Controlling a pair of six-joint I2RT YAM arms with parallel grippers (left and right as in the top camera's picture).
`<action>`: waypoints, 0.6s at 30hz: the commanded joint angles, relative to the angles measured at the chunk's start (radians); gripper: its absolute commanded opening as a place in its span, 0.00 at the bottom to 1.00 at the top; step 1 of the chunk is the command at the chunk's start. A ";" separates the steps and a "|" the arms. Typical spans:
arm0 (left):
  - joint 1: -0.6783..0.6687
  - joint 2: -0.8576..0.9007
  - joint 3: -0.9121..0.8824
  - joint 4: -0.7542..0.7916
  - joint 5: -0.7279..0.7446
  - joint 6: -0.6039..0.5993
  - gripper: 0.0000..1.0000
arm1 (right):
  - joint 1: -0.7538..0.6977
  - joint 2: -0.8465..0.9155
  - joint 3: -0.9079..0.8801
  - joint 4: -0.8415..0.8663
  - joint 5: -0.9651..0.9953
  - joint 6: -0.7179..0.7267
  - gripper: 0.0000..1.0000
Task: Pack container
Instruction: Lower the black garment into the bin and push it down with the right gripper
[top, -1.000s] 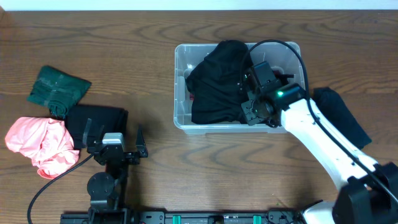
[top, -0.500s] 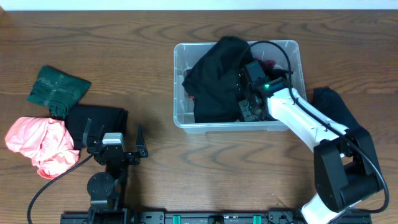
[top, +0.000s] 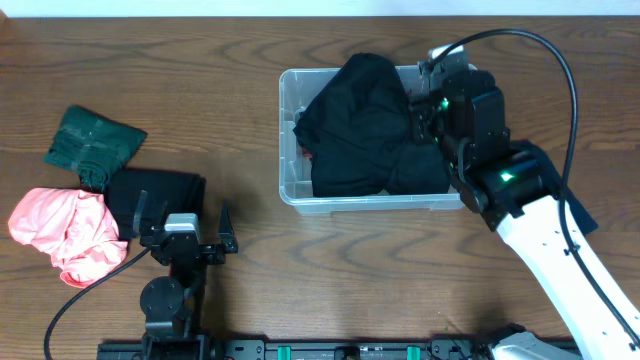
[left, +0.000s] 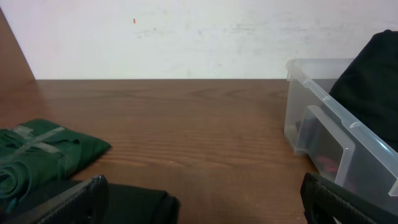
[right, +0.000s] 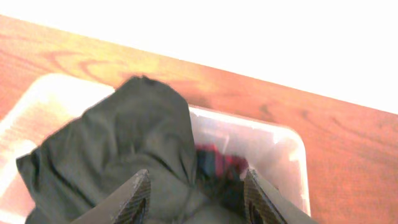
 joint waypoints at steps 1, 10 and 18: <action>0.005 0.000 -0.014 -0.039 0.004 0.014 0.98 | -0.006 0.089 -0.006 0.037 -0.062 -0.043 0.48; 0.005 0.000 -0.014 -0.038 0.004 0.014 0.98 | -0.004 0.431 -0.006 0.298 -0.098 -0.030 0.50; 0.005 0.000 -0.014 -0.039 0.004 0.014 0.98 | 0.030 0.658 -0.006 0.278 -0.542 -0.101 0.44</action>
